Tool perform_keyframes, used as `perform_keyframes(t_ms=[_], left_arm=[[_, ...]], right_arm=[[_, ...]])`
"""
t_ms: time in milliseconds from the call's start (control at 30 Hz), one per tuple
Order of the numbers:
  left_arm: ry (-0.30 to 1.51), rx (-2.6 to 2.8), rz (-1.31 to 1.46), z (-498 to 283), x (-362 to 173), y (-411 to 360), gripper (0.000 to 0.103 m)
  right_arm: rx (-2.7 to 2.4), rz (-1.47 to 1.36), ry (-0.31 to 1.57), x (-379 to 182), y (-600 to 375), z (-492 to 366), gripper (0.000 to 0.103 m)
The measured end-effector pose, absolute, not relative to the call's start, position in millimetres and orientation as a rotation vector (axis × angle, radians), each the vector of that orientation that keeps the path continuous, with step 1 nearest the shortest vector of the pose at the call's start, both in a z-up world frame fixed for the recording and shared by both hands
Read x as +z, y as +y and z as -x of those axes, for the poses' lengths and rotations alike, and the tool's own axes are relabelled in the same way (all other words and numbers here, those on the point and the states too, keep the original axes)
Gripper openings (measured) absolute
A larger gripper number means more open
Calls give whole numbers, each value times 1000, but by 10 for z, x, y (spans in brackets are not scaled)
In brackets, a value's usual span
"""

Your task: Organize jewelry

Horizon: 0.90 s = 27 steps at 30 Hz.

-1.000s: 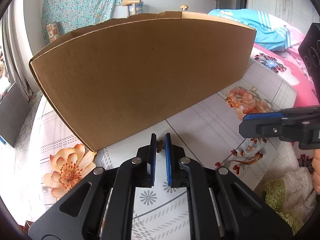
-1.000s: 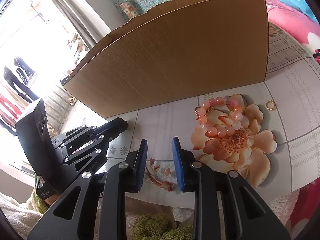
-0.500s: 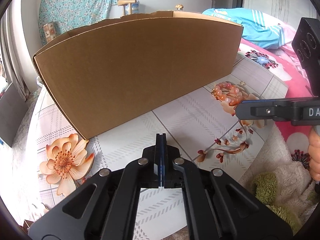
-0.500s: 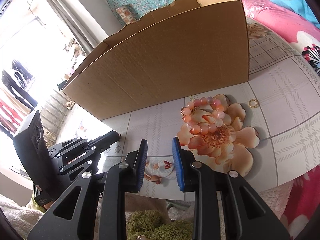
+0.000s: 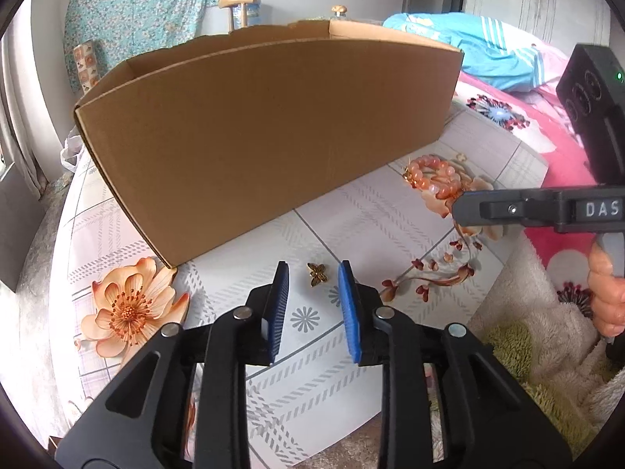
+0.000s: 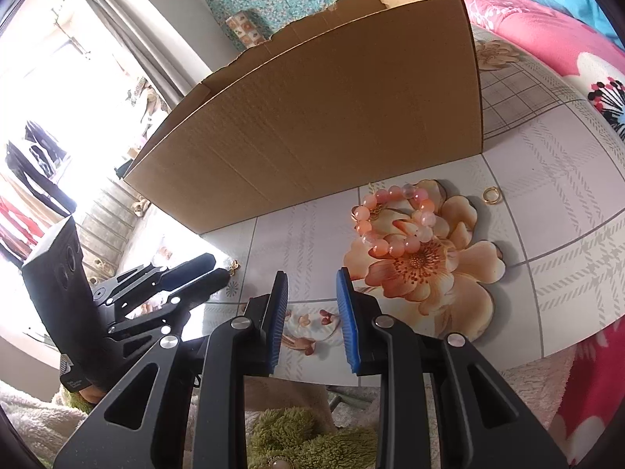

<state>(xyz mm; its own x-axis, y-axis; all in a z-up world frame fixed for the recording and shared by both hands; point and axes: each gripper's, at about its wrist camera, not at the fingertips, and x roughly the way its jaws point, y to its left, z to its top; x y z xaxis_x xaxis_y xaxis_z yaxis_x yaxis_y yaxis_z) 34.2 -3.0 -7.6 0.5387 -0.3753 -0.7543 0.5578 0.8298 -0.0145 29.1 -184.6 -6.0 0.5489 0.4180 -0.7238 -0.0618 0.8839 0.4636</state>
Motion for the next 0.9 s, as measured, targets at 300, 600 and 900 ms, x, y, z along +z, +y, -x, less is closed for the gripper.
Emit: perform_keyframes(t_ms=[300, 600, 900], left_arm=[[827, -580, -283, -352, -113, -130, 15], [833, -592, -280, -362, -109, -161, 7], [833, -575, -242, -378, -86, -107, 7]], right_arm=[[290, -415, 953, -60, -1854, -300, 26], [297, -427, 952, -85, -1842, -318, 26], [282, -432, 929, -40, -1912, -267, 26]])
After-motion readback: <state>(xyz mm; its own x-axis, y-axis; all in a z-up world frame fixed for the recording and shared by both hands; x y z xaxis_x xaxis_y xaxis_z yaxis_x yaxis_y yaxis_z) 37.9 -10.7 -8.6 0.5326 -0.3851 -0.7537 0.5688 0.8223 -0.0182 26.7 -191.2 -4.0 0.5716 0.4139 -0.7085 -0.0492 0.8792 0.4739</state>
